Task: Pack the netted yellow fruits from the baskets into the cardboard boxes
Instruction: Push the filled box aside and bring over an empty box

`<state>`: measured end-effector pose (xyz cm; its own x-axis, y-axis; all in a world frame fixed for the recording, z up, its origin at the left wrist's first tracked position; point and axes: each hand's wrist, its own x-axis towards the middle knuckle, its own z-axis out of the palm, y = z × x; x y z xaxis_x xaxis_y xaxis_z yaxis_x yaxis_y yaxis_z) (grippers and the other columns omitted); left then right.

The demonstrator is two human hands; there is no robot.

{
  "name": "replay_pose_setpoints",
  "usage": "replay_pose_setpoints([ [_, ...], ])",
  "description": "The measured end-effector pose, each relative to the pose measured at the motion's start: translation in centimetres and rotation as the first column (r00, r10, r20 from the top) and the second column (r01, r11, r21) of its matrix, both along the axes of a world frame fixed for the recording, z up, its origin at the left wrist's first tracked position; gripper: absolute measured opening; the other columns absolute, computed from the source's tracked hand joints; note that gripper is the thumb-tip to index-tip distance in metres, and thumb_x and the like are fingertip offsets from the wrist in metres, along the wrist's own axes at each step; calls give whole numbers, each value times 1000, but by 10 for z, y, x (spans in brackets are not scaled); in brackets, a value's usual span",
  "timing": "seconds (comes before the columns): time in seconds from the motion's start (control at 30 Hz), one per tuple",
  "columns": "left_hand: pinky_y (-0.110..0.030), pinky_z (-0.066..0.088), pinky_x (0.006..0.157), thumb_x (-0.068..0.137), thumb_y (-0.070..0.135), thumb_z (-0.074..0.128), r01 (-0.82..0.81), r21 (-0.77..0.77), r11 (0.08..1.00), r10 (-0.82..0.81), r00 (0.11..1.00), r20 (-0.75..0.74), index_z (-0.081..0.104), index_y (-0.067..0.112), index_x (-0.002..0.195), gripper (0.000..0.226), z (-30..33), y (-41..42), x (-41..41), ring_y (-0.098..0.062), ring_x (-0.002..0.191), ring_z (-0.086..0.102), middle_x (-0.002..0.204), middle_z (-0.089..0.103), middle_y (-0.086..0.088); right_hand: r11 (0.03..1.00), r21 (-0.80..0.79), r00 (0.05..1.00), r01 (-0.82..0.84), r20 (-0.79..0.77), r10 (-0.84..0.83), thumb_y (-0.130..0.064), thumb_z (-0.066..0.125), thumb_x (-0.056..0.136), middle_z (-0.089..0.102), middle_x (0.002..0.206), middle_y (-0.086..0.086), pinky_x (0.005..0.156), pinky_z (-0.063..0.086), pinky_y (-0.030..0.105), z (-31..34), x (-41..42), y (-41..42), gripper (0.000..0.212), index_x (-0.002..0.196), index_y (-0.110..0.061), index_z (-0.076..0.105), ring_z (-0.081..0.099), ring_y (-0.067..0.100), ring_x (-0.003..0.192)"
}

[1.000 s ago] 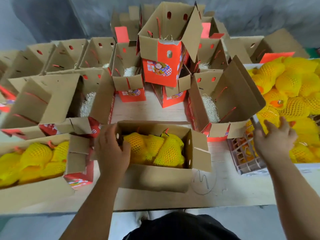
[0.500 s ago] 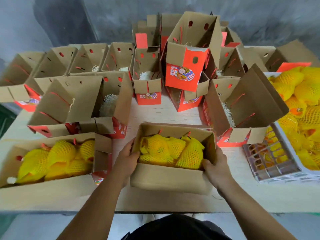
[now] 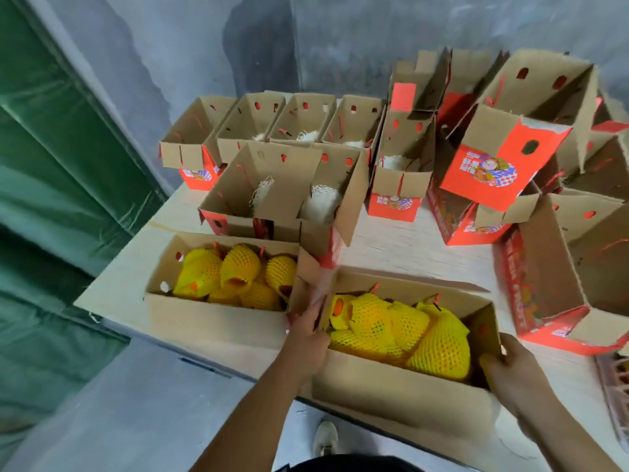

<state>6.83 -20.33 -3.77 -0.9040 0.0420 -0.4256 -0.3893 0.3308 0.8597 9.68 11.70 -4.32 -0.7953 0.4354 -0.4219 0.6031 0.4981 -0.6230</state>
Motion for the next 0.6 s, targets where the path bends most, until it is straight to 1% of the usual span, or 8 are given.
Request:
replay_pose_setpoints([
  [0.03, -19, 41, 102, 105, 6, 46, -35, -11, 999, 35, 999, -11, 38, 37, 157, 61, 1, -5, 3, -7, 122, 49, 151, 45, 5, 1000, 0, 1000, -27, 12, 27, -7, 54, 91, 69, 108, 18, 87, 55, 54, 1, -2, -4, 31, 120, -14, 59, 65, 39, 94],
  [0.1, -31, 36, 113, 108, 10, 43, -124, -28, 992, 123, 992, -26, 40, 35, 155, 54, 5, -10, 11, -15, 135, 45, 154, 44, 4, 997, -11, 997, -78, 25, 78, -8, 55, 91, 69, 102, 16, 84, 55, 53, 2, -6, -14, 26, 115, -16, 58, 65, 38, 91],
  [0.17, -34, 38, 113, 111, 15, 39, -196, -66, 978, 194, 980, -40, 41, 33, 154, 48, 6, -10, 20, -21, 136, 48, 153, 48, 3, 990, 10, 990, -141, 13, 141, -10, 54, 93, 67, 100, 14, 76, 52, 45, 2, -7, -24, 19, 111, -16, 57, 63, 36, 86],
  [0.23, -34, 41, 112, 113, 19, 35, -238, -88, 967, 235, 971, -41, 41, 33, 154, 45, 6, -7, 26, -20, 131, 51, 151, 51, 1, 969, 62, 971, -238, 17, 237, -13, 52, 97, 63, 96, 15, 69, 44, 38, 3, -8, -30, 6, 99, -15, 57, 58, 30, 76],
  [0.33, -41, 43, 116, 113, 23, 33, -232, -124, 965, 227, 972, -53, 43, 32, 154, 43, 9, -5, 29, -26, 134, 53, 148, 55, -2, 969, 56, 971, -241, 20, 240, -25, 48, 103, 67, 90, 17, 64, 43, 37, 9, -14, -28, 25, 85, -12, 60, 60, 33, 72],
  [0.43, -37, 41, 114, 113, 25, 34, -214, -179, 960, 201, 976, -87, 46, 33, 153, 42, 18, -1, 39, -25, 132, 54, 144, 57, 2, 981, -45, 982, -188, -21, 187, -40, 50, 104, 71, 80, 16, 62, 51, 41, 19, -6, -20, 39, 81, -13, 65, 66, 36, 71],
  [0.5, -38, 41, 113, 113, 28, 35, -236, -189, 953, 217, 969, -118, 47, 37, 151, 41, 28, 1, 49, -22, 130, 55, 139, 59, 8, 980, -90, 983, -179, -45, 175, -35, 57, 101, 72, 71, 12, 62, 55, 49, 31, 0, -13, 32, 81, -12, 69, 69, 36, 68],
  [0.6, -38, 46, 112, 112, 32, 36, -254, -187, 949, 223, 959, -175, 46, 43, 151, 41, 53, 2, 61, -12, 124, 58, 136, 60, 19, 963, -87, 966, -254, -72, 248, -11, 61, 91, 73, 64, 6, 58, 55, 48, 65, 2, 0, 16, 81, -14, 73, 71, 34, 63],
])
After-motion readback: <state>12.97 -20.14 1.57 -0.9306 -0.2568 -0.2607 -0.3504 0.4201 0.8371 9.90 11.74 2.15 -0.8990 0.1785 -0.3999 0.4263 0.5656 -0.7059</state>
